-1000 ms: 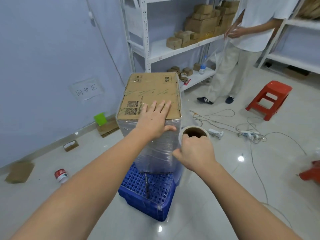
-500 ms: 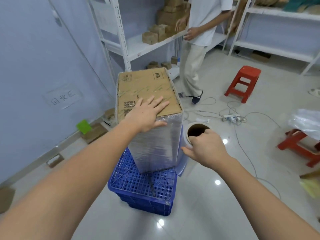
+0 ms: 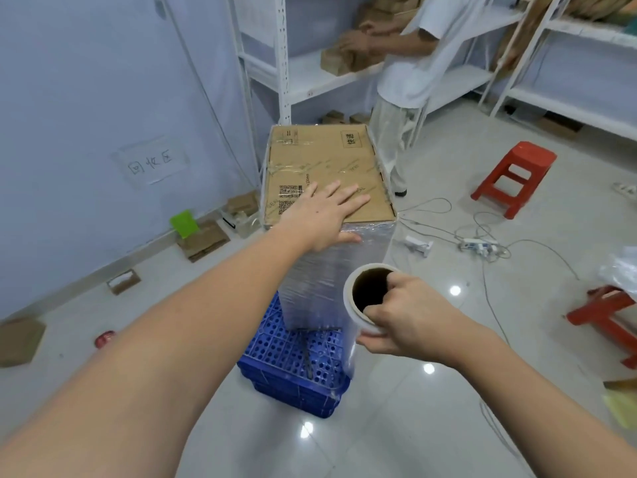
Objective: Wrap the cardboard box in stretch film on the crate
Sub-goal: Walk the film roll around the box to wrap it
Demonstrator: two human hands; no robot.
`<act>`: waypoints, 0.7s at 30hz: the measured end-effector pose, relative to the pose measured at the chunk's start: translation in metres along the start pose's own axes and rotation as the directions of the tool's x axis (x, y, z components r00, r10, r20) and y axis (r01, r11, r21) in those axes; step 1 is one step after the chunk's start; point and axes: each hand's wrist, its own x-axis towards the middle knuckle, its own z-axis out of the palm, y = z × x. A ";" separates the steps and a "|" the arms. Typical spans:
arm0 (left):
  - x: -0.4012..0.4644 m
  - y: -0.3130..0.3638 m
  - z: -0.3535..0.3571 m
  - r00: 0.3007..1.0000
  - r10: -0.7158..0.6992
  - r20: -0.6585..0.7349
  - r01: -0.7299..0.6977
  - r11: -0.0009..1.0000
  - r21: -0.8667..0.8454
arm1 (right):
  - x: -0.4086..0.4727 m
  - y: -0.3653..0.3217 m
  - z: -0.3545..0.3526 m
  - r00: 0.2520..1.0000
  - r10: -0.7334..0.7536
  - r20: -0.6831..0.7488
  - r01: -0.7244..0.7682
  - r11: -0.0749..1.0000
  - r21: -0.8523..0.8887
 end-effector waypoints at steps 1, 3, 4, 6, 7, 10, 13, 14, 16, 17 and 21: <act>0.001 0.000 0.000 1.000 -0.002 0.001 0.002 1.000 -0.002 | -0.001 0.003 -0.001 1.000 0.004 -0.007 -0.004 1.000 0.010; 0.002 0.000 0.001 1.000 -0.003 0.003 0.003 1.000 -0.002 | -0.001 0.008 -0.002 1.000 0.014 -0.026 -0.013 0.999 0.037; 0.003 0.001 0.002 1.000 -0.003 0.002 0.003 1.000 0.000 | -0.001 0.007 -0.001 0.999 0.020 -0.035 -0.018 0.998 0.055; 0.003 0.000 0.004 1.000 -0.003 -0.010 0.003 1.000 0.004 | 0.001 0.004 0.004 0.997 0.032 -0.065 -0.026 0.996 0.089; 0.003 0.001 0.005 1.000 -0.002 -0.012 0.002 1.000 0.007 | 0.002 0.001 0.007 0.997 0.038 -0.074 -0.029 0.993 0.111; 0.003 0.001 0.006 1.000 0.000 -0.015 0.000 1.000 0.018 | 0.005 -0.005 0.012 0.998 0.022 -0.065 -0.013 0.992 0.129; 0.004 0.002 0.005 1.000 -0.002 -0.009 0.003 1.000 0.031 | 0.007 -0.007 0.010 0.999 -0.014 -0.044 0.019 0.993 0.113; 0.004 0.001 0.005 1.000 -0.004 -0.008 0.004 0.999 0.033 | 0.008 -0.007 0.009 0.999 -0.017 -0.043 0.022 0.994 0.103; 0.004 0.001 0.006 1.000 -0.004 -0.014 0.005 0.999 0.032 | 0.008 -0.010 0.005 1.000 0.007 -0.027 -0.004 0.996 0.092; 0.004 0.001 0.006 1.000 -0.004 -0.018 0.004 1.000 0.031 | 0.007 -0.013 0.003 1.000 0.021 -0.014 -0.020 0.995 0.097; 0.005 -0.001 0.006 1.000 -0.001 -0.019 0.002 1.000 0.029 | 0.008 -0.032 -0.005 0.988 0.154 0.023 -0.156 0.982 0.105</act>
